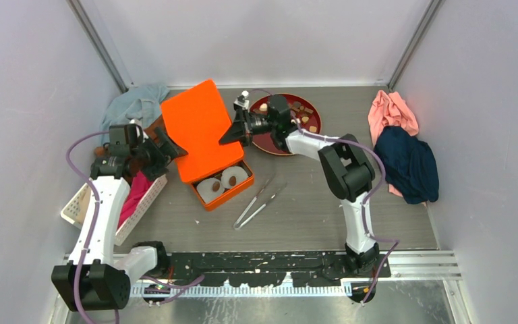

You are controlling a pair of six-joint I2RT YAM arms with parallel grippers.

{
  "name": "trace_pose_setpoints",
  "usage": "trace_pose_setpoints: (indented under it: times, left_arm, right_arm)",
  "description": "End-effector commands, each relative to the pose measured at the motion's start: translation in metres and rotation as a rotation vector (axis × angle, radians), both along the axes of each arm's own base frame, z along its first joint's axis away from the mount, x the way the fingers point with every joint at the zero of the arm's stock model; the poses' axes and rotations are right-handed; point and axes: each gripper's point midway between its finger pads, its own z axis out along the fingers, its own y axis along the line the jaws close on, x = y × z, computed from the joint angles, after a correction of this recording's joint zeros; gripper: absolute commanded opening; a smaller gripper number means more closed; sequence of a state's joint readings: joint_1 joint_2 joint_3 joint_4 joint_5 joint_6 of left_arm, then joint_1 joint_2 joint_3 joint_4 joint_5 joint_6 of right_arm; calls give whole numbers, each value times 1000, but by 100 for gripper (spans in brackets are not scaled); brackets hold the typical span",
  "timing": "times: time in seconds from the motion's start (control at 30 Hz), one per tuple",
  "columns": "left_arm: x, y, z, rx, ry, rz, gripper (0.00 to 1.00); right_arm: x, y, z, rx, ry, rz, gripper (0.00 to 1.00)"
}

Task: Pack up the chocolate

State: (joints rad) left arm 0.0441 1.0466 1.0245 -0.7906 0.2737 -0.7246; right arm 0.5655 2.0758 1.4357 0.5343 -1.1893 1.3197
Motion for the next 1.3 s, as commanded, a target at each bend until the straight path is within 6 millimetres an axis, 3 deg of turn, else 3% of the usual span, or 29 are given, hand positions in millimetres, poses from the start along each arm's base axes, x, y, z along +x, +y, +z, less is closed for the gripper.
trace_pose_setpoints:
  times: [0.0, 0.73, 1.27]
  left_arm:
    - [1, 0, 7, -2, -39, -15, 91]
    - [14, -3, -39, -54, 41, -1, 91]
    - [27, -7, -73, -90, 92, -9, 90]
  right_arm:
    - [-25, -11, 62, 257, -39, 152, 1]
    - [-13, 3, -32, 152, 108, 165, 1]
    - [-2, 3, -57, 133, 158, 133, 1]
